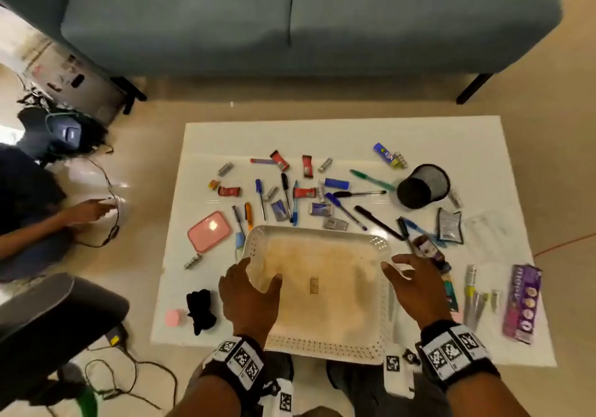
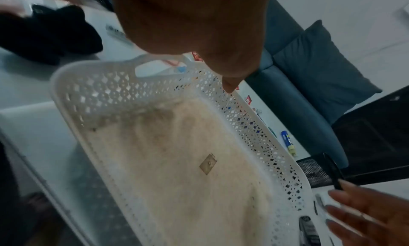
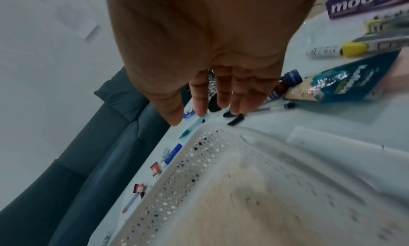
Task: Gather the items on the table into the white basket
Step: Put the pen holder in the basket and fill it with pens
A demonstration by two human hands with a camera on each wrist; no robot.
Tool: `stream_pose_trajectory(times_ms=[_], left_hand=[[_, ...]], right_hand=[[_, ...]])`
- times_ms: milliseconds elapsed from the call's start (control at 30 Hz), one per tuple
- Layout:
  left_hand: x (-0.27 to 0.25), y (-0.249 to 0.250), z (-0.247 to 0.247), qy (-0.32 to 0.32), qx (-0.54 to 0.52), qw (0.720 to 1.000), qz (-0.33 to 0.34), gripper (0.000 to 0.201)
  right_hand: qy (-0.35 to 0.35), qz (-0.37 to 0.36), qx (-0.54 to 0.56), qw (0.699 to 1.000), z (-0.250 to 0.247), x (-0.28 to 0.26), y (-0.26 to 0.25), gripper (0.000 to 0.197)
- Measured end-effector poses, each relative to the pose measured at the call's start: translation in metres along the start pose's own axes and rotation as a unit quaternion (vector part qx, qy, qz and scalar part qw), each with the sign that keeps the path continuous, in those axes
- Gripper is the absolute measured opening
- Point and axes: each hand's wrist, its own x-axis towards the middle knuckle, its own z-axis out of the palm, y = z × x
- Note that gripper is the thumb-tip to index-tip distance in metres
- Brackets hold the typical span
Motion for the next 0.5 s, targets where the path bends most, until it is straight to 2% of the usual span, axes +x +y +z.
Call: stream_pose_trajectory(times_ms=[133,267,400,500], left_hand=[[0.008,-0.012,0.021,0.004,-0.047,0.999,-0.019,0.079],[-0.004,-0.017,0.031,-0.005,-0.034,0.999,-0.021,0.095],[0.002,-0.018,0.030,-0.051,-0.056,0.997,-0.027,0.106],[0.011,-0.021,0.027,-0.073,-0.130,0.988,-0.027,0.115]], right_hand=[[-0.003,-0.023,-0.010,1.000,0.028,0.000,0.023,0.041],[0.001,-0.061,-0.021,0.998,0.047,-0.002,0.043,0.065],[0.008,-0.070,-0.019,0.997,0.051,0.007,0.048,0.078],[0.012,-0.063,-0.024,0.998,0.051,0.014,0.046,0.079]])
